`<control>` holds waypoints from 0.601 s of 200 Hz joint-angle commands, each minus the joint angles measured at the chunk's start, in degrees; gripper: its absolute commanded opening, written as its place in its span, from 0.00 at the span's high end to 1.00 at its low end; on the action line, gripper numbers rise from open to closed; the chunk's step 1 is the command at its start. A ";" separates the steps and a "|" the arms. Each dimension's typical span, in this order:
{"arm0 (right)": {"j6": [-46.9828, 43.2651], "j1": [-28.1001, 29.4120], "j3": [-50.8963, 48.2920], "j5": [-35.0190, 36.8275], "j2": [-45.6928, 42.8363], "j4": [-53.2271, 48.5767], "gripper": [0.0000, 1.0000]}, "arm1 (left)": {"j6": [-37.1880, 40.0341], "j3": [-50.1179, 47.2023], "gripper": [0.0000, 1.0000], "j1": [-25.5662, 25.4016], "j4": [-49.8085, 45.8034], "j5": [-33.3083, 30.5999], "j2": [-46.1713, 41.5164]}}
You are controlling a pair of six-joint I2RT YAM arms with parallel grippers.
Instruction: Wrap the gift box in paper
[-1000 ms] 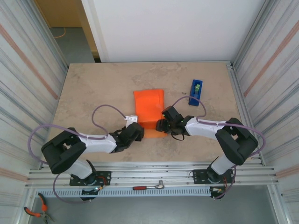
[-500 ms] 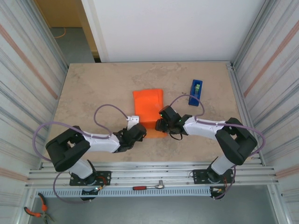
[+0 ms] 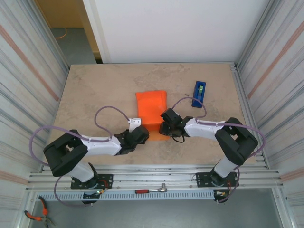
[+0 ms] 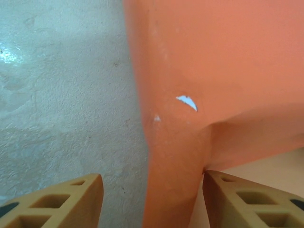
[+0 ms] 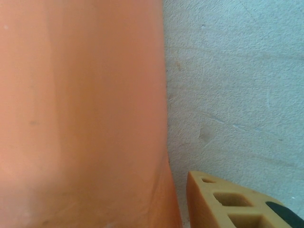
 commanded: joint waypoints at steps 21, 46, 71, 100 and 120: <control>1.22 0.34 0.60 1.15 0.71 -0.62 0.58 | -4.35 1.61 0.51 -0.55 -2.69 -0.28 0.87; 1.33 0.55 0.19 0.84 0.55 -0.10 0.60 | -4.98 2.16 0.59 -0.89 -2.31 -0.13 2.64; 1.43 0.64 0.01 0.46 0.59 0.24 0.62 | -4.98 3.30 0.61 -1.66 -2.83 -0.66 3.97; 1.51 0.82 0.15 0.11 0.92 0.59 0.64 | -4.32 4.58 0.61 -2.35 -2.45 -0.95 4.99; 1.55 0.86 0.19 0.01 1.39 0.72 0.65 | -3.24 5.17 0.61 -2.44 -1.81 -0.72 5.23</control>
